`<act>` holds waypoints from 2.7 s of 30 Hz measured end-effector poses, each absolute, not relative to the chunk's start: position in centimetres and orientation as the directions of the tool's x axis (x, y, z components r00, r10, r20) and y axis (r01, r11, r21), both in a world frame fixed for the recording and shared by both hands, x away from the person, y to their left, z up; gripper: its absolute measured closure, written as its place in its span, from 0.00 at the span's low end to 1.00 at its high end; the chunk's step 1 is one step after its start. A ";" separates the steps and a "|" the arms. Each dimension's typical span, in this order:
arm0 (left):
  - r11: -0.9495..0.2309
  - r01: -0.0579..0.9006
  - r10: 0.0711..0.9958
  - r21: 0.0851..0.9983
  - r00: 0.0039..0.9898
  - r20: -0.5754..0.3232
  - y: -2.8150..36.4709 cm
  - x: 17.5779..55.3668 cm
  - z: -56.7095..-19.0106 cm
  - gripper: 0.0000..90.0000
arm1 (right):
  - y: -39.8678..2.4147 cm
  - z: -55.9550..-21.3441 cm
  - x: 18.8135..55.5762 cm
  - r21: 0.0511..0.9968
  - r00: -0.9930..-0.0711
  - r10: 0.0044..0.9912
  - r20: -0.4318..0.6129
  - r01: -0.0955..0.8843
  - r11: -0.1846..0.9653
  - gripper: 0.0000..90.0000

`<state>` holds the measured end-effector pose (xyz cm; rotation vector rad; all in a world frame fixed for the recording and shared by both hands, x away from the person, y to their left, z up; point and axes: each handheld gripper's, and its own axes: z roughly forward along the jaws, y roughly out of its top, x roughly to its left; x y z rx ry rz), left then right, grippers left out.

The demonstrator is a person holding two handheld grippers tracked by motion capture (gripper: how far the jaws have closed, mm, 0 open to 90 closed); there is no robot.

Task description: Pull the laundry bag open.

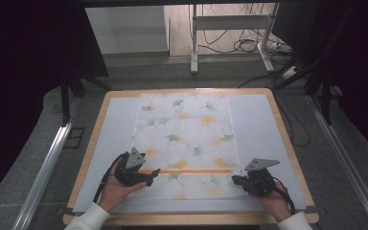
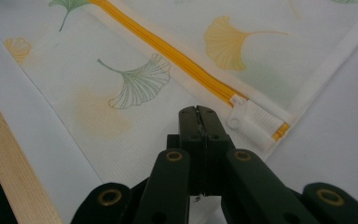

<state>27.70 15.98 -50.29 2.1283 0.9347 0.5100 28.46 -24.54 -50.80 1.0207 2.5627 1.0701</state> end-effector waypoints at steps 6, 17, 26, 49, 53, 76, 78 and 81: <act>-0.477 0.437 0.720 0.763 0.692 0.054 13.1 28.4 -49.8 0.25 | -24.5 -51.1 28.2 0.671 -0.753 0.653 0.082 0.526 0.522 1.00; -0.506 0.425 0.665 0.750 0.746 0.026 8.4 29.7 -49.3 0.29 | -24.4 -51.3 27.5 0.659 -0.755 0.651 0.081 0.531 0.533 1.00; -0.539 0.412 0.622 0.735 0.783 0.018 5.1 30.8 -49.3 0.33 | -24.4 -51.6 27.6 0.644 -0.754 0.651 0.088 0.541 0.540 1.00; -0.585 0.357 0.535 0.729 0.845 0.015 -0.5 32.5 -49.0 0.35 | -25.1 -51.7 26.7 0.645 -0.739 0.666 0.100 0.558 0.522 1.00; -0.592 0.349 0.517 0.727 0.856 0.011 -1.5 32.7 -49.2 0.36 | -25.1 -51.8 26.7 0.646 -0.738 0.667 0.104 0.561 0.519 1.00; -0.650 0.316 0.449 0.691 0.893 0.014 -7.1 33.5 -50.4 0.42 | -25.0 -51.8 26.7 0.643 -0.744 0.661 0.097 0.554 0.529 1.00; -0.658 0.313 0.444 0.685 0.896 0.017 -7.5 33.4 -50.5 0.43 | -25.0 -51.8 26.7 0.643 -0.745 0.661 0.095 0.553 0.530 1.00; -0.663 0.309 0.438 0.682 0.899 0.019 -7.9 33.3 -50.8 0.44 | -25.0 -51.8 26.7 0.642 -0.744 0.661 0.099 0.555 0.529 1.00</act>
